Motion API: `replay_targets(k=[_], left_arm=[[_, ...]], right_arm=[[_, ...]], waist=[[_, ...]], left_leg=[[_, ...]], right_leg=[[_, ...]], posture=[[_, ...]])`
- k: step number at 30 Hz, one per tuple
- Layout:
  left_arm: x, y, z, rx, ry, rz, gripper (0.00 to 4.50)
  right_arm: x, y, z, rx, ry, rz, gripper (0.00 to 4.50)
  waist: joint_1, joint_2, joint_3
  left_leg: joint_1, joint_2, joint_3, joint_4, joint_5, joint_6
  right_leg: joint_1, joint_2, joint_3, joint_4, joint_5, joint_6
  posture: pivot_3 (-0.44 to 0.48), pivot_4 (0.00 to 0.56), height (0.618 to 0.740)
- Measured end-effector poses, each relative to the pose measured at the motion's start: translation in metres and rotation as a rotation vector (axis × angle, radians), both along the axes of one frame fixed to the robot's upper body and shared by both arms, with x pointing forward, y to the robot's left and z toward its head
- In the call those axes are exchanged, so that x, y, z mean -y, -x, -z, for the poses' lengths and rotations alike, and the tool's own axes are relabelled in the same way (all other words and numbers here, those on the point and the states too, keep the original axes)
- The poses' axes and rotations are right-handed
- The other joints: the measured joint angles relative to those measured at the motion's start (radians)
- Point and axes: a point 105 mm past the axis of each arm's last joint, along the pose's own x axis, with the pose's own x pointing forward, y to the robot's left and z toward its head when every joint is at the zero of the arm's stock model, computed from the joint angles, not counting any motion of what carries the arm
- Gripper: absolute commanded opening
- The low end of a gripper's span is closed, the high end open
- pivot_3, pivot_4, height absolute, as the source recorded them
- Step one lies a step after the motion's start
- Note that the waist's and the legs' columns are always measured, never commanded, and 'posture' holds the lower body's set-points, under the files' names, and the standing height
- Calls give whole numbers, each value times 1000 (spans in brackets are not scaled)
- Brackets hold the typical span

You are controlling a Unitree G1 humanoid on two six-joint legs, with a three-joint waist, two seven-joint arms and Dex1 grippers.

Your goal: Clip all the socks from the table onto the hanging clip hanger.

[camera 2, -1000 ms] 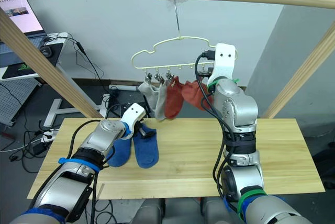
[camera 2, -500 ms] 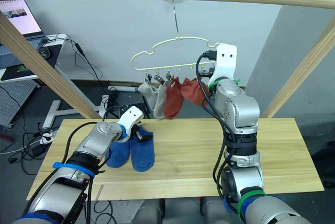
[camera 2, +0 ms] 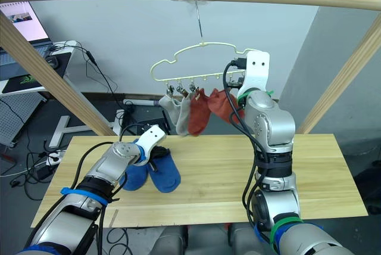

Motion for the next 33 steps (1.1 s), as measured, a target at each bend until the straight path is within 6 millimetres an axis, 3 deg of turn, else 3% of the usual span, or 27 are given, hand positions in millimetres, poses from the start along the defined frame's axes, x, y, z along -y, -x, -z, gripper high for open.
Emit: replay_targets(k=[5, 8, 11, 18, 26, 33], left_arm=[[5, 9, 0, -78, 112, -15, 335], [22, 18, -3, -157, 266, 0, 335], [47, 21, -29, -182, 444, 66, 335], [81, 27, -81, -177, 654, 194, 335], [117, 30, -115, -139, 731, 338, 335], [152, 18, -137, -65, 786, 386, 335]], right_arm=[[0, 0, 0, 0, 1, 1, 32], [1, 0, 0, 0, 2, 2, 32], [0, 0, 0, -2, 2, 0, 32], [0, 0, 1, -3, 1, -1, 32], [-2, 0, 1, -5, -2, -6, 32], [-3, 1, 2, -12, -5, -10, 32]], waist=[[0, 0, 0], [1, 0, 0], [2, 0, 0], [1, 0, 0], [1, 0, 0], [2, 0, 0]], left_leg=[[-1, 0, 0, -1, 0, 0], [-4, 0, -1, -1, 0, 0], [-6, 0, -1, 0, 0, 0], [-6, 0, -1, -1, 0, 0], [-6, 0, -1, -1, 0, 0], [-6, 0, -1, -1, 0, 0]], right_leg=[[0, 0, 0, -1, 0, 0], [-1, 0, -1, -2, 0, 0], [-3, 0, -1, -3, 0, 0], [-3, 0, -1, -3, 0, 0], [-3, 0, -1, -3, 0, 0], [-3, 0, -1, -4, 0, 0]], posture=[[29, 203, 740], [30, 204, 740], [31, 203, 740], [28, 201, 740], [24, 197, 740], [16, 198, 740]])
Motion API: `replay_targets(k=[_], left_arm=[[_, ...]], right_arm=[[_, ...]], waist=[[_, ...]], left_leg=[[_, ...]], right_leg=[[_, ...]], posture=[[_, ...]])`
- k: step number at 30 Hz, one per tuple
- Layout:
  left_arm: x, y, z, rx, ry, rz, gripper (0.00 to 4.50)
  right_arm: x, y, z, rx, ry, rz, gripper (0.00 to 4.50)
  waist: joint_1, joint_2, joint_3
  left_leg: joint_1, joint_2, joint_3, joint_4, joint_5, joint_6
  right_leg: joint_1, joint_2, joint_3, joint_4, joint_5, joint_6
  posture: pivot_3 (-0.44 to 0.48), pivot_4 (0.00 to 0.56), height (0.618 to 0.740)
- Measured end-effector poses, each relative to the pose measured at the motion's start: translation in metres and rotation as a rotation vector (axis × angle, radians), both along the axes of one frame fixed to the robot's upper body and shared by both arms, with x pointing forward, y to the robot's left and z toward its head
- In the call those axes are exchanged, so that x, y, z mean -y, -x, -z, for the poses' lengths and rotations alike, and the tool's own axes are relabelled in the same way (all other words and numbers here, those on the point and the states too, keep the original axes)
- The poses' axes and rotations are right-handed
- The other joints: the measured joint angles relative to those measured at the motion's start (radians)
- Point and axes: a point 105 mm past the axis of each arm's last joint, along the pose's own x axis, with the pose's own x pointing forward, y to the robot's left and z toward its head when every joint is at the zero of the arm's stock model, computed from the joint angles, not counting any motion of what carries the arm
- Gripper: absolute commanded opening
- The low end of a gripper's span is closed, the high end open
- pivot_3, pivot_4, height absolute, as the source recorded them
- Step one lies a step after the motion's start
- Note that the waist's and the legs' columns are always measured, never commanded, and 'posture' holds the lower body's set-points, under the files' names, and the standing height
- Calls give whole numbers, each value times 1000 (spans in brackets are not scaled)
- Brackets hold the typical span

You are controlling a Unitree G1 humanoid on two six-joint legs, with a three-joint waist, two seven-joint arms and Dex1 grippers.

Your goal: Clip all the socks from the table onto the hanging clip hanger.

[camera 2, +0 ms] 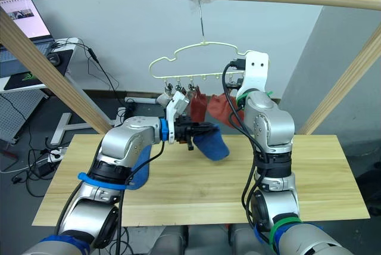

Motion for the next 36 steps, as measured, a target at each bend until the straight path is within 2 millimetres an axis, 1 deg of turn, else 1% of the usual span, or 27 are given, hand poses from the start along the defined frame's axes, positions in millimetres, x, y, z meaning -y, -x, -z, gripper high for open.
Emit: replay_targets(k=[2, 4, 8, 17, 20, 23, 29, 36], left_arm=[[10, -5, -3, 14, 23, -11, 335], [17, -9, -4, 21, 33, -19, 335], [32, -14, 0, 35, 34, -26, 335], [46, -36, 17, 66, 5, -137, 335], [52, -41, 16, 76, 15, -154, 335], [58, -45, 9, 95, 37, -162, 335], [62, -50, 4, 104, 63, -182, 335], [60, -54, -2, 122, 75, -196, 335]], right_arm=[[-1, 0, -1, 0, -1, -3, 32], [-2, 0, -2, 2, -1, -4, 32], [-1, 0, -2, -2, -7, -2, 32], [-1, 0, -1, -15, -4, -4, 32], [-1, 1, -3, -9, -5, -4, 32], [-1, 2, -4, -6, -4, -5, 32], [-1, 3, -5, -9, -2, -5, 32], [-1, 3, -5, -9, -2, -5, 32]], waist=[[0, 0, 0], [-1, 0, 0], [-1, 0, 0], [-1, 0, 0], [-1, 0, 0], [-2, 0, 0], [-4, 0, 0], [-5, 0, 0]], left_leg=[[0, 0, 0, 0, 0, 0], [0, 0, 0, 0, 0, 0], [0, 0, 0, 0, 0, 0], [-1, 0, 0, 0, 0, 0], [-2, 0, 0, 0, 0, 0], [-3, 0, 0, 0, 0, 0], [-3, 0, 0, 0, 0, 0], [-3, 0, 0, 0, 0, 0]], right_leg=[[0, 0, 0, 0, 0, 0], [0, 0, 0, 0, 0, 0], [0, 0, 0, 0, 0, 0], [0, 0, 0, -1, 0, 0], [-2, 0, 0, -1, 0, 0], [-2, 0, 0, -2, 0, 0], [-2, 0, 0, -2, 0, 0], [-2, 0, 0, -2, 0, 0]], posture=[[16, 198, 740], [7, 201, 740], [3, 201, 740], [-6, 200, 740], [-11, 201, 740], [-17, 199, 740], [-18, 196, 740], [-13, 194, 740]])
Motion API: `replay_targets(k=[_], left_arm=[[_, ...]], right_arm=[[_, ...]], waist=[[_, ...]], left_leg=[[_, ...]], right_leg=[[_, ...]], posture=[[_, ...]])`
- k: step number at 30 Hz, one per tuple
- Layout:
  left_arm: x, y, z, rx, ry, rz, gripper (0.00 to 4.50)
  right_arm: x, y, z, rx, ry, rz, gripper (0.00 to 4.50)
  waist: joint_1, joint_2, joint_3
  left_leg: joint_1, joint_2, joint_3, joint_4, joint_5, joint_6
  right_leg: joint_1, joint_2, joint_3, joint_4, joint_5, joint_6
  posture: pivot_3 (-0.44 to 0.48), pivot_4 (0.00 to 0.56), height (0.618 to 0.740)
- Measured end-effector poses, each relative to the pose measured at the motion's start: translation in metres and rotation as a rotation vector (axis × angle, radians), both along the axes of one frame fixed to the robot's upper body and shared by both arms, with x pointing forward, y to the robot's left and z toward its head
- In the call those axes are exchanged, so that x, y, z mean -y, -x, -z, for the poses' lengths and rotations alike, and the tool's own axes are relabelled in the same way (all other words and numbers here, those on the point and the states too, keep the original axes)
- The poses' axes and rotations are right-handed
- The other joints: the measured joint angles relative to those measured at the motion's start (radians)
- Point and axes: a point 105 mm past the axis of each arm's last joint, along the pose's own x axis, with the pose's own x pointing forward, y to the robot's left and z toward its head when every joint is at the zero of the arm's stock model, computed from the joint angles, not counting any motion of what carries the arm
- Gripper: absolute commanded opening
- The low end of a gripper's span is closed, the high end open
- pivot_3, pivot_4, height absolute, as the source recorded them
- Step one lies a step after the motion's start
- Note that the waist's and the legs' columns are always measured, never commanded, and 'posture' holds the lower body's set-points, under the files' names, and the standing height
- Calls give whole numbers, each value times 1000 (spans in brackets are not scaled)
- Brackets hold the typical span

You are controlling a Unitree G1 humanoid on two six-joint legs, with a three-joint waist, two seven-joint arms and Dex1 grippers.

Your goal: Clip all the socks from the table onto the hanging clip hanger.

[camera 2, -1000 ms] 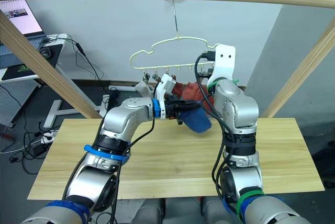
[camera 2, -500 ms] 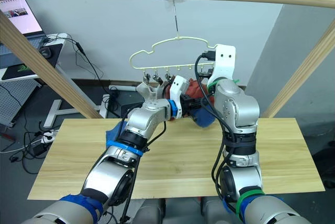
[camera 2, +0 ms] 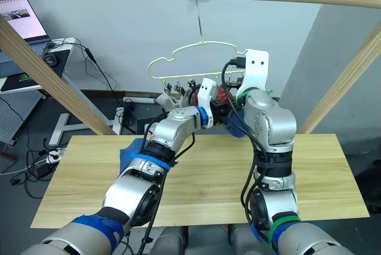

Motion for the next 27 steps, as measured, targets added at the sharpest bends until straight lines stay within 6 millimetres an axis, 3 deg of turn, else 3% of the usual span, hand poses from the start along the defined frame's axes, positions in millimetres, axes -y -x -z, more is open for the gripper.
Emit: replay_targets(k=[27], left_arm=[[-10, 4, -16, 32, 28, -6, 335]], right_arm=[[-1, 0, -1, 3, -4, -2, 32]], waist=[[1, 0, 0]], left_leg=[[0, 0, 0, 0, 0, 0]], right_leg=[[0, 0, 0, 0, 0, 0]], posture=[[1, 199, 740]])
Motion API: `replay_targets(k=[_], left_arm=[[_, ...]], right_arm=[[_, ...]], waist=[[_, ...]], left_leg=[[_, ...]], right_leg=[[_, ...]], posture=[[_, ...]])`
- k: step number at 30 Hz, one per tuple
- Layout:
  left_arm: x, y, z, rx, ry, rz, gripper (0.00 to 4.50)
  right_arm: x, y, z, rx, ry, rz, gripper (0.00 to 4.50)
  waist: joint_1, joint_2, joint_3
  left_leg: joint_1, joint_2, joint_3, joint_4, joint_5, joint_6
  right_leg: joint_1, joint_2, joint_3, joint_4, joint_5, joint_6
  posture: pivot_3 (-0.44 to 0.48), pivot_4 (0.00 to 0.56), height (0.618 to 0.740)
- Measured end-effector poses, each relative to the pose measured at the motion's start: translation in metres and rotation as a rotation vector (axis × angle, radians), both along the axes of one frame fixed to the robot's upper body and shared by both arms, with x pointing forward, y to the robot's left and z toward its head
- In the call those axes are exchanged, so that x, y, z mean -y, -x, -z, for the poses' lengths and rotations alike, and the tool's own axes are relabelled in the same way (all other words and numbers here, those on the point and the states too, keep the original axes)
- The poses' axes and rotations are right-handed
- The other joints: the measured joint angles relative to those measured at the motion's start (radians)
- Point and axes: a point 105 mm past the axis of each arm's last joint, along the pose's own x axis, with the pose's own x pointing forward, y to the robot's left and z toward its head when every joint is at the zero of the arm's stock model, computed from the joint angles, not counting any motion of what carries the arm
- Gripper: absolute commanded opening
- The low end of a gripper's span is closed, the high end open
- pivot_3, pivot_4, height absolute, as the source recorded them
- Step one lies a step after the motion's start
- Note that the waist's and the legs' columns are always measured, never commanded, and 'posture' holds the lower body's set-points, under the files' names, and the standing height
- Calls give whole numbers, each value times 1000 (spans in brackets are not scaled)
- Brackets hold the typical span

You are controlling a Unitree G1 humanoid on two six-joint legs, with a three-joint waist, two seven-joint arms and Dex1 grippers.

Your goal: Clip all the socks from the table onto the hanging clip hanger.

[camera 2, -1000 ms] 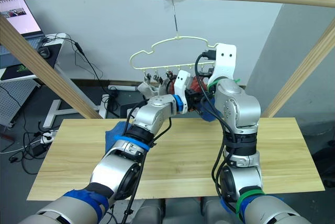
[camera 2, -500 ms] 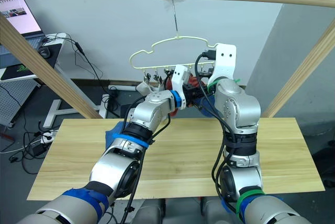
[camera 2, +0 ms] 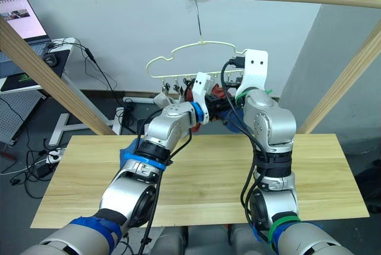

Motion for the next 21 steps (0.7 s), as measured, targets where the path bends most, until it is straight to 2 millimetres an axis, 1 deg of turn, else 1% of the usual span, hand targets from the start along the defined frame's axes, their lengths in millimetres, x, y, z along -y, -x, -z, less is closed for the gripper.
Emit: replay_targets(k=[17, 19, 20, 21], left_arm=[[6, 2, -1, -29, 41, 2, 335], [6, 2, -1, -29, 41, 2, 291], [6, 2, -1, -30, 41, 1, 291], [6, 2, -1, -30, 41, 0, 291]], right_arm=[[2, 0, 0, -3, -31, 8, 32], [2, 0, 0, -5, -34, 8, 758], [2, 1, 0, -7, -36, 6, 1014], [2, 1, 1, -12, -38, 6, 1393]], waist=[[1, 0, 0], [1, 0, 0], [1, 0, 0], [1, 0, 0]], left_leg=[[0, 0, 0, 0, 0, 0], [0, 0, 0, 0, 0, 0], [0, 0, 0, 0, 0, 0], [0, 0, 0, 0, 0, 0]], right_leg=[[0, 0, 0, 0, 0, 0], [0, 0, 0, 0, 0, 0], [0, 0, 0, 0, 0, 0], [0, 0, 0, 0, 0, 0]], posture=[[-5, 199, 740], [-5, 199, 740], [-5, 199, 740], [-5, 199, 740]])
